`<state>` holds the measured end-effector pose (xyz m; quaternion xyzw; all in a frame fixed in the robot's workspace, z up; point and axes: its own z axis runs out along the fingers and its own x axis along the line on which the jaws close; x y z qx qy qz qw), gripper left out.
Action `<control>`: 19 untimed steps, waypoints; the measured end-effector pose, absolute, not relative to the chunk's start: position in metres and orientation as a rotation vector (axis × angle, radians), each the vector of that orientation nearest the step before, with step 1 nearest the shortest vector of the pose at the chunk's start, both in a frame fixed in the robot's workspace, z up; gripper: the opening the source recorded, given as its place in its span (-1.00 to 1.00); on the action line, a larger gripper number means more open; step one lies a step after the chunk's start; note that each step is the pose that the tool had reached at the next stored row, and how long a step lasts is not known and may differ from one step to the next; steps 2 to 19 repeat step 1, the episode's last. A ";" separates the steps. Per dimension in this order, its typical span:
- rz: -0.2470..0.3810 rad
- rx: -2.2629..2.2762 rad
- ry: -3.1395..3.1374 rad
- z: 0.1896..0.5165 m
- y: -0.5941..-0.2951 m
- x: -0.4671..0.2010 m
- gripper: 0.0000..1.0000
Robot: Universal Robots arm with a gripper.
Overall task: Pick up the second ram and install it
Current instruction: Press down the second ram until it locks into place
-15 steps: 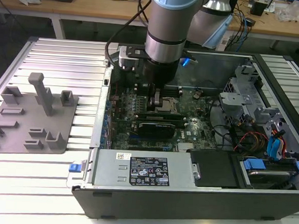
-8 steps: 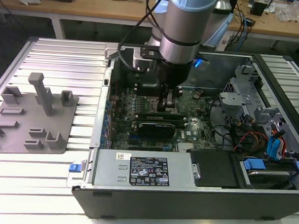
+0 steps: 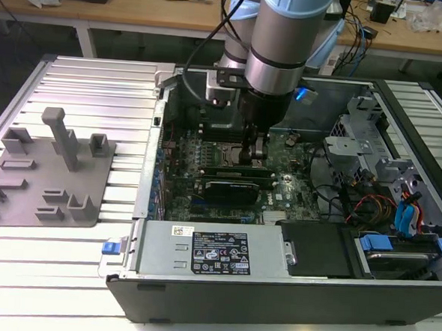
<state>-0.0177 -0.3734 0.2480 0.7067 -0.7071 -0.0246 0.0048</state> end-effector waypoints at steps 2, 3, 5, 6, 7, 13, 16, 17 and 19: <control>-0.077 2.213 -2.215 0.248 -0.373 -0.018 -0.84; -0.077 2.213 -2.215 0.248 -0.373 -0.018 -0.84; -0.077 2.213 -2.215 0.248 -0.373 -0.018 -0.84; -0.077 2.213 -2.215 0.248 -0.373 -0.018 -0.84; -0.077 2.213 -2.215 0.248 -0.373 -0.018 -0.84; -0.077 2.213 -2.215 0.248 -0.373 -0.018 -0.84; -0.077 2.213 -2.215 0.248 -0.373 -0.018 -0.84; -0.077 2.213 -2.215 0.248 -0.373 -0.018 -0.84; -0.077 2.213 -2.215 0.248 -0.373 -0.018 -0.84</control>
